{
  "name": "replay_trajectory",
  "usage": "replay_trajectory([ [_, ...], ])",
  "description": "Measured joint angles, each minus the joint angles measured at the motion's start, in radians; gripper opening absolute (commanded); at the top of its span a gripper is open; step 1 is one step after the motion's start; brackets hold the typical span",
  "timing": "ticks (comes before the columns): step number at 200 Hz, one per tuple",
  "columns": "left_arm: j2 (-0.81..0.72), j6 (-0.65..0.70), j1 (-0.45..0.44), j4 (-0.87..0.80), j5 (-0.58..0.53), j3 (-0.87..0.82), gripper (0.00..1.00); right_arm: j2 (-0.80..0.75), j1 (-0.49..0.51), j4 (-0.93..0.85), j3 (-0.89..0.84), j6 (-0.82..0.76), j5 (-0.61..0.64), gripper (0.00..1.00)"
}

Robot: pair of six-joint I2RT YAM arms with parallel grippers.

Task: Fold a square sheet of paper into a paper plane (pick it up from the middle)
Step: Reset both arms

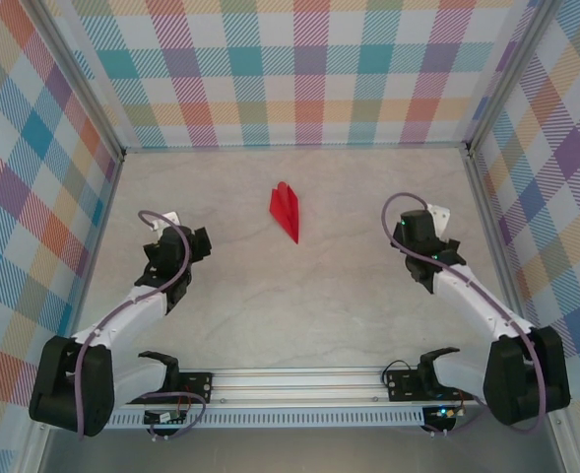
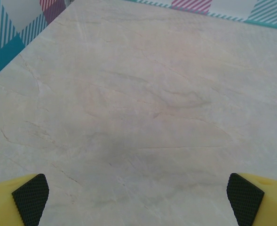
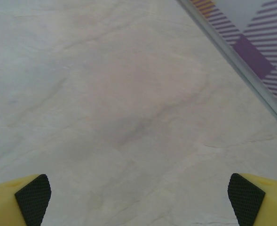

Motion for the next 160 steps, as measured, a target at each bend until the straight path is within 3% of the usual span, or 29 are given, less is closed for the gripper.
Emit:
replay_trajectory([
  [51,0.114,0.11,0.053,0.232,0.132,-0.098,1.0,-0.026,-0.077,0.306,-0.255,-0.143,-0.057,1.0],
  [160,0.227,0.19,0.156,0.565,0.418,-0.141,1.0,0.132,-0.159,0.815,-0.307,-0.348,-0.384,1.0],
])
